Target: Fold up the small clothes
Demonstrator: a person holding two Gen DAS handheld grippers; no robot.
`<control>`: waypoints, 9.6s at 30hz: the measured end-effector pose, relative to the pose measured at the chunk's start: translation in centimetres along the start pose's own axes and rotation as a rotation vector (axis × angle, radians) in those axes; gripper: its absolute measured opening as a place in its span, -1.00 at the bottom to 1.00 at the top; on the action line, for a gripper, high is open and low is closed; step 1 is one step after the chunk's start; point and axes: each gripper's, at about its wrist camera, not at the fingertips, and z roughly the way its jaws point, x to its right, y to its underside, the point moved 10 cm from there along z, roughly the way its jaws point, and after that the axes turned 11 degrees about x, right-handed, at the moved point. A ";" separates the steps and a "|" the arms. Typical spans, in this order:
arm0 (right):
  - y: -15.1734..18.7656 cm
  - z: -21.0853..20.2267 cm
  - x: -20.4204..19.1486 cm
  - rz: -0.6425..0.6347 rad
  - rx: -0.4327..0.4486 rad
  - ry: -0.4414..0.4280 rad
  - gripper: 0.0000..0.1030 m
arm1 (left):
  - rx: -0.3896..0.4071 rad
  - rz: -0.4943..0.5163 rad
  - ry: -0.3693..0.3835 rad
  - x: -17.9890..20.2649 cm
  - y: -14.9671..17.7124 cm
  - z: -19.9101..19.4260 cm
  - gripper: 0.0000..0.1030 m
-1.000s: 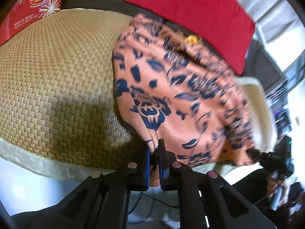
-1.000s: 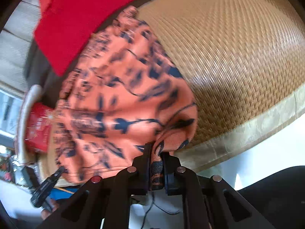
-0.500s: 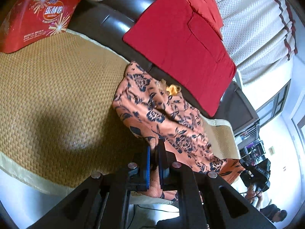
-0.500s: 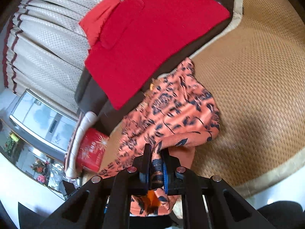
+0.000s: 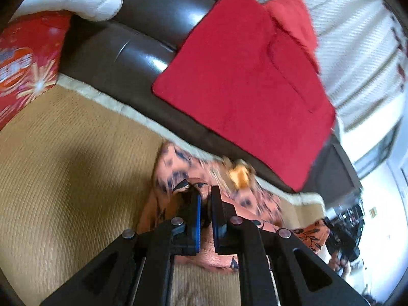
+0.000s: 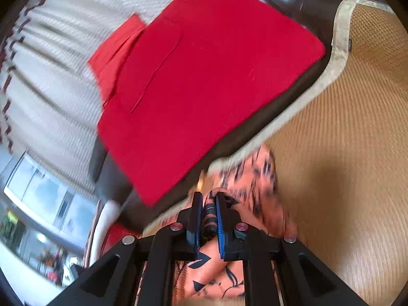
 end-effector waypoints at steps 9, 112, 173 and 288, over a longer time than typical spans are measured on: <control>-1.5 8.9 8.0 0.154 0.110 0.143 -0.70 | 0.097 -0.185 -0.237 -7.8 -0.4 8.7 -0.42; 17.5 5.1 -9.3 -0.412 -0.233 -0.062 0.25 | 0.083 0.543 -0.573 4.3 7.7 -1.8 0.85; 18.9 9.2 -3.5 -0.170 -0.460 -0.073 -0.72 | 0.047 -0.036 -0.305 -1.1 8.5 5.9 -0.48; 8.0 9.1 -1.0 -0.295 -0.195 0.186 -0.52 | -0.014 0.762 -0.187 16.6 17.4 15.0 0.71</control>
